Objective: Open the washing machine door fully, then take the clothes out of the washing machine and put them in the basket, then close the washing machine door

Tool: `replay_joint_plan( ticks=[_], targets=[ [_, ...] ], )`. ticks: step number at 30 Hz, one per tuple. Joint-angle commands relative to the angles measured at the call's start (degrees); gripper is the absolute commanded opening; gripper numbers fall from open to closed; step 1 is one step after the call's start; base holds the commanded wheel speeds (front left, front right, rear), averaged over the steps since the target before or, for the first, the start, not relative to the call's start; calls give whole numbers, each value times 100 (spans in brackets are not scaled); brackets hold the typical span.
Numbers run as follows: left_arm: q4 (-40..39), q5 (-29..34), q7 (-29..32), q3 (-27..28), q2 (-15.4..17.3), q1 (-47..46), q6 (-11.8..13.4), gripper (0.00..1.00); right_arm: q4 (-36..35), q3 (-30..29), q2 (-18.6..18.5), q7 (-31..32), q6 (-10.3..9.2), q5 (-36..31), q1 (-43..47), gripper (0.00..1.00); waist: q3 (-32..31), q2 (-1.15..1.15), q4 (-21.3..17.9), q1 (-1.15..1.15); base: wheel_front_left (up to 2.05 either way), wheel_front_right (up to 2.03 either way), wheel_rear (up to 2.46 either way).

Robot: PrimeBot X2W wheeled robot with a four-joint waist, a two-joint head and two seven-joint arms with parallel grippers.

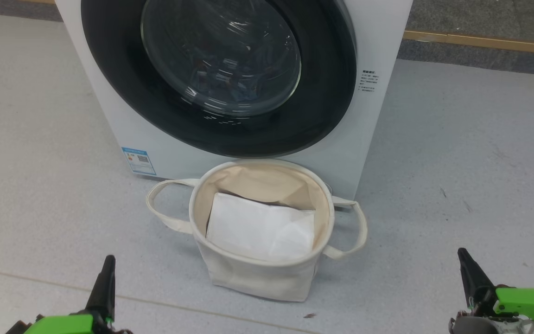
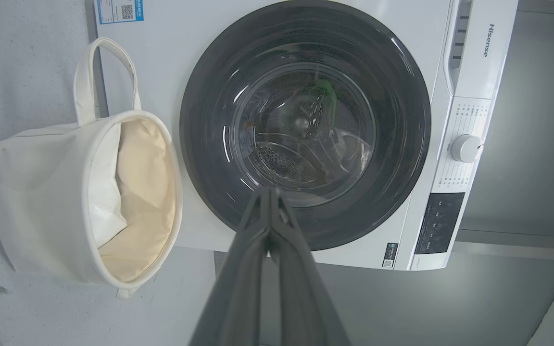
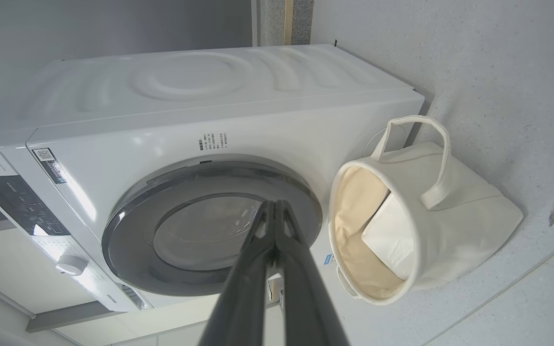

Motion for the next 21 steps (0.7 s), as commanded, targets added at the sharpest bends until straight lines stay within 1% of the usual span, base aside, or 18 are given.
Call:
replay_joint_plan(
  ticks=[1, 21],
  targets=[
    [-154, -17, 44, 190, 33, -252, -40, 0, -177, 111, -41, 41, 1, -17, -288, 0, 0, 0, 0, 0, 0, 0, 0],
    [-154, -17, 44, 190, 33, -252, -40, 0, -177, 111, -41, 41, 1, -17, -288, 0, 0, 0, 0, 0, 0, 0, 0]
  ],
)
